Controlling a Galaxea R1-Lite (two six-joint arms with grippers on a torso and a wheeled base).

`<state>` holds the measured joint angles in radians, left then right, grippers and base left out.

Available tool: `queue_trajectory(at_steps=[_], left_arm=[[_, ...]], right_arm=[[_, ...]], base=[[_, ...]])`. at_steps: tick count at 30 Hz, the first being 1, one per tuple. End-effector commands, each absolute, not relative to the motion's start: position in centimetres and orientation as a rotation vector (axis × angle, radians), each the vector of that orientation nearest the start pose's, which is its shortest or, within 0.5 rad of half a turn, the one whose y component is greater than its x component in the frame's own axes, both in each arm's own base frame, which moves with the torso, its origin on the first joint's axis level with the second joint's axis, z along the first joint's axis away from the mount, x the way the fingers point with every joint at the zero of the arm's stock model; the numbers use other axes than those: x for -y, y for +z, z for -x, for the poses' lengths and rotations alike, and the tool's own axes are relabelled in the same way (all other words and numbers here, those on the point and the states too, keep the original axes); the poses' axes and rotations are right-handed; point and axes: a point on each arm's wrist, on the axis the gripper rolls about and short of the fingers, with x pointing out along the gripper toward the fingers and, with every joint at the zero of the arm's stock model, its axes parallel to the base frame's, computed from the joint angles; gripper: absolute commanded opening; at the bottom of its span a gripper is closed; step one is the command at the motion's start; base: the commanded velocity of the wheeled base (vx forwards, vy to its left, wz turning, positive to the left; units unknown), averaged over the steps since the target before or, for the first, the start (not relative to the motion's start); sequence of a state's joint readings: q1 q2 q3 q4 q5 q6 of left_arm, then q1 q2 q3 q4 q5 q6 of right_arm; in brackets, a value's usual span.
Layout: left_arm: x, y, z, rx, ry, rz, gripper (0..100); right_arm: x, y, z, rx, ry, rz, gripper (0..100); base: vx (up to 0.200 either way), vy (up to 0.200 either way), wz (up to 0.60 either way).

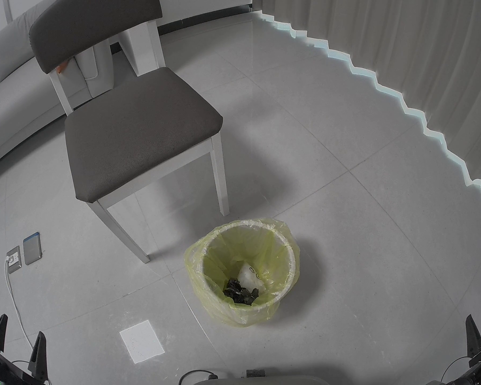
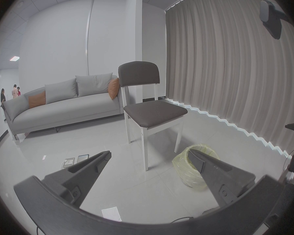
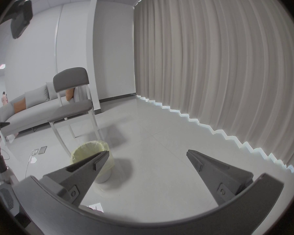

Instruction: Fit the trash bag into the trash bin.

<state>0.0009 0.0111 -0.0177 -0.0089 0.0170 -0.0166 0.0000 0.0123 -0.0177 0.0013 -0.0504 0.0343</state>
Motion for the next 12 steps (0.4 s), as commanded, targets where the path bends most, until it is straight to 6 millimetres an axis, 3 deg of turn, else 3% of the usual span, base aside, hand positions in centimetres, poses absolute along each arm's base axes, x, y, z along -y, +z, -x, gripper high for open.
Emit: queue_trajectory(at_steps=[1,12], left_arm=[[-0.03,7.64,2.28,0.009,0.018,0.017,100],[-0.03,7.64,2.28,0.009,0.018,0.015,100]], right_arm=[[0.14,7.59,2.26,0.001,-0.061,-0.043,100],[0.0,7.56,2.25,-0.005,-0.002,-0.003,100]], base=[[0.0,0.0,0.0],[0.0,0.0,0.0]])
